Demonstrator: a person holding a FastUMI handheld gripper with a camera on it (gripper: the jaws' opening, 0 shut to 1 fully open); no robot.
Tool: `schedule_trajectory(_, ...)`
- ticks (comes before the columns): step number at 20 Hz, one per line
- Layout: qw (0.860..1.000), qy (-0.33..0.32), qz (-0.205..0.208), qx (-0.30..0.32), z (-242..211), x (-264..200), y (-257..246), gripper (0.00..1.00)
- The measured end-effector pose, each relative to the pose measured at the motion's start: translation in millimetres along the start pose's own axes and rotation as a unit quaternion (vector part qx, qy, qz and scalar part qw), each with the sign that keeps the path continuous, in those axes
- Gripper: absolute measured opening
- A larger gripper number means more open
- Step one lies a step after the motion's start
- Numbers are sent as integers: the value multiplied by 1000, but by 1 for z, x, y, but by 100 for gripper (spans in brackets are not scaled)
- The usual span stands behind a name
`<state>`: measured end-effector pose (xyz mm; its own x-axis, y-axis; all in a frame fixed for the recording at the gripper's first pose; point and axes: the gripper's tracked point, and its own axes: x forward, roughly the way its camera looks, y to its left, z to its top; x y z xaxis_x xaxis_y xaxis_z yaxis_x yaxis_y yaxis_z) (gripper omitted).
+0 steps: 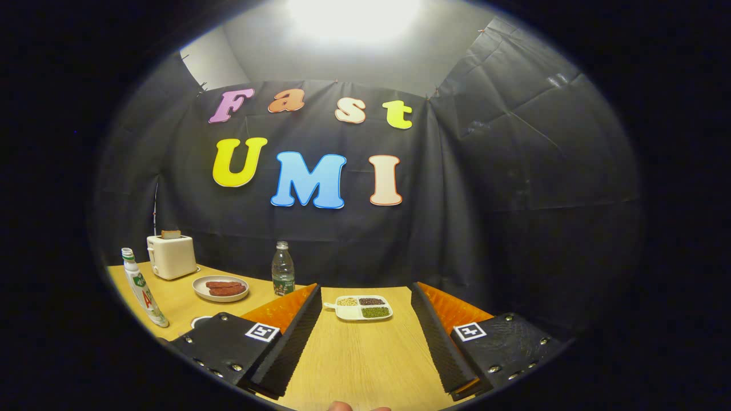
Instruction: Take the bottle from table, then pour the juice into the cup, finally place the bottle on the coaster
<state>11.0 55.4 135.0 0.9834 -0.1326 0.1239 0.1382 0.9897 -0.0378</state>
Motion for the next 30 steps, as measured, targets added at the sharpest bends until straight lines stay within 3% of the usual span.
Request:
schedule_trajectory(7,999,-5,44,18,33,-35,105,95)
schedule_trajectory(13,994,-2,110,23,37,-59,209,95)
schedule_trajectory(23,977,25,208,38,-6,-76,351,95)
schedule_trajectory(30,974,55,220,16,-51,-65,406,95)
